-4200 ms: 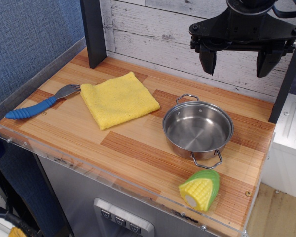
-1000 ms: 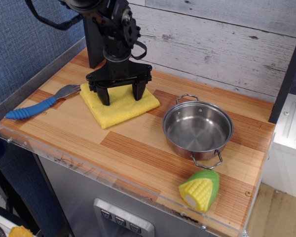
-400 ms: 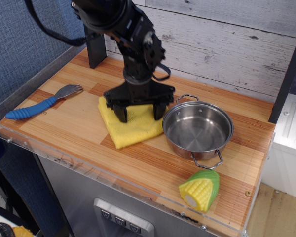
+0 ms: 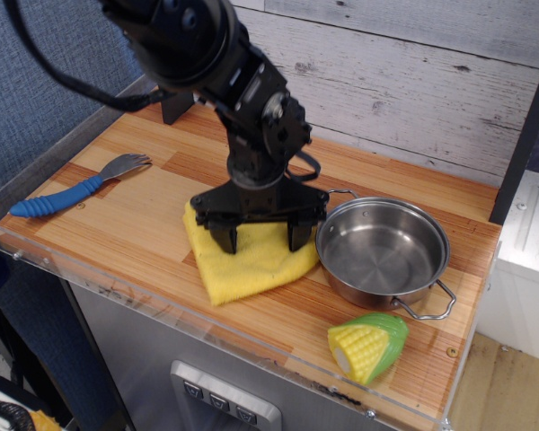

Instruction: Place the yellow towel at the front edge of the table

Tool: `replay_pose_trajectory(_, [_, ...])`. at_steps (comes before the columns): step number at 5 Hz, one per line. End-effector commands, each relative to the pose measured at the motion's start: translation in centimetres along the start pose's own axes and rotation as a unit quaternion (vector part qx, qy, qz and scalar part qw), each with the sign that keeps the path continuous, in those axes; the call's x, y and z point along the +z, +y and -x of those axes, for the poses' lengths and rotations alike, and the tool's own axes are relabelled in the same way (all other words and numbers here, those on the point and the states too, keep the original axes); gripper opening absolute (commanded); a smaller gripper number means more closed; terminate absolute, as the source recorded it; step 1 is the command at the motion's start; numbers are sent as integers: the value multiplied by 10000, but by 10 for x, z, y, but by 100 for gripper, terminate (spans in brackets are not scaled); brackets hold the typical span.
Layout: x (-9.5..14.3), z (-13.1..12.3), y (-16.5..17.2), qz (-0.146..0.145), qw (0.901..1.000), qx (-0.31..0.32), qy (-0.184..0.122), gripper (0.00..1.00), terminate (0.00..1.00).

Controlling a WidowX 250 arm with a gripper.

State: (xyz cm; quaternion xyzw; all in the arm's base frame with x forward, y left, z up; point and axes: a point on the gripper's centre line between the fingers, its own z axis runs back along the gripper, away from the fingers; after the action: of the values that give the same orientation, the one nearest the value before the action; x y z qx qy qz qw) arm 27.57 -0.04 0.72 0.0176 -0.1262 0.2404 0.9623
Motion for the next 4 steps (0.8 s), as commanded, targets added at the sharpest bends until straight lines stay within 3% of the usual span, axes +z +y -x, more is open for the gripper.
replay_pose_trajectory(1, [8,20,34,-202,9995,252,-34,100,0])
replay_pose_trajectory(4, [21,10,37,-160,9981,568,-151,100,0])
